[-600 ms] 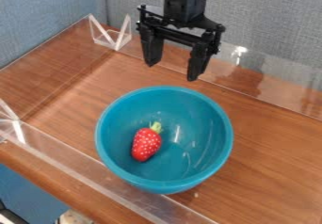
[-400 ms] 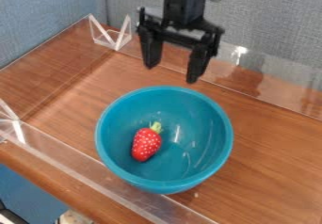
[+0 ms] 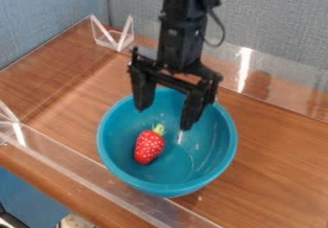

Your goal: Remove the strawberry from inside the blue bowl and put it on the table

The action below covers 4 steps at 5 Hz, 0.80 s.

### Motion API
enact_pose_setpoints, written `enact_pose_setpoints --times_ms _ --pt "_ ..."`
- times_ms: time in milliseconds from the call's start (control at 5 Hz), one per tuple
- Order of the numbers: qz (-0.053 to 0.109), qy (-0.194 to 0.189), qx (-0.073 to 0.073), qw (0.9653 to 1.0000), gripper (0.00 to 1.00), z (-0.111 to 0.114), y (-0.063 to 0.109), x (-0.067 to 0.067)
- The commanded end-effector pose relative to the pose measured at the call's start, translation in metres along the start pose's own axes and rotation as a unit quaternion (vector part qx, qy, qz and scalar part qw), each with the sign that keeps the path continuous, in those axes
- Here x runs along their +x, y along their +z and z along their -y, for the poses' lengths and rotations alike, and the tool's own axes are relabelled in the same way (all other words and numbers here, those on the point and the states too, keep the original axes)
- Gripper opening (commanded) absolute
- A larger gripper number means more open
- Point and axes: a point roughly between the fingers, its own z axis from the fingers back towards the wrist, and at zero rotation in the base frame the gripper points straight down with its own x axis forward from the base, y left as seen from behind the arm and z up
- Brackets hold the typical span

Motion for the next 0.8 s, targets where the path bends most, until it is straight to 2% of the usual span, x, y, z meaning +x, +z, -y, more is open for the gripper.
enact_pose_setpoints --times_ms 0,200,400,600 --pt "0.023 0.010 0.002 0.9997 1.00 0.000 -0.012 -0.003" --pt "0.016 0.021 0.002 0.9996 1.00 -0.009 -0.037 -0.010" --pt "0.024 0.029 -0.002 0.9993 1.00 -0.018 -0.043 -0.013" --pt "0.044 0.027 -0.009 0.9986 1.00 -0.026 -0.040 -0.011"
